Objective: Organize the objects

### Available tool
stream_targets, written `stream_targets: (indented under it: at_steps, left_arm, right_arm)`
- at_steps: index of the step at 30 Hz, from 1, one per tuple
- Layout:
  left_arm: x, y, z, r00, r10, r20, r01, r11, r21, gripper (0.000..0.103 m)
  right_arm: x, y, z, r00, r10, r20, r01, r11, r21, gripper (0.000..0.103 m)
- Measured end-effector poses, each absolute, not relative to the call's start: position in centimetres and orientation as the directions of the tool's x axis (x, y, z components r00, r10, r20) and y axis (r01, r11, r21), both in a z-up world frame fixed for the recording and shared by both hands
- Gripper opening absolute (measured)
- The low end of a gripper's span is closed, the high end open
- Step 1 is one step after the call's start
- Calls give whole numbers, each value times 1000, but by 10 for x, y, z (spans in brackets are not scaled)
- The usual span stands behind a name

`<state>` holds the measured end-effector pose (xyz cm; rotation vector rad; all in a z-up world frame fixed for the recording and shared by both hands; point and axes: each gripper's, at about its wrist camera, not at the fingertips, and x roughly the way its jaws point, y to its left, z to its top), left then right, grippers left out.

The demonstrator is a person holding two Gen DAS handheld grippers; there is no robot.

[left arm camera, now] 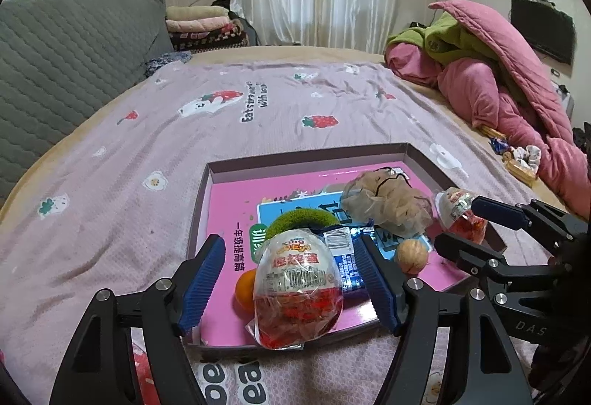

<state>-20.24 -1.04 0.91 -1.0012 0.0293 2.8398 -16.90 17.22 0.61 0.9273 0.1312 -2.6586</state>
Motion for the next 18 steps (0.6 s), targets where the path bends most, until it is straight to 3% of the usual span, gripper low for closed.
stream_targets:
  at_steps: [12, 18]
  left_arm:
    - [-182, -13, 28, -795, 110, -597, -111, -993, -35, 78]
    - [-172, -14, 37, -804, 78, -590, -81, -996, -20, 79]
  right_arm:
    - [-155, 174, 25, -784, -251, -568, 296, -955, 13, 71]
    - [-143, 170, 37, -810, -223, -542, 283, -959, -29, 79]
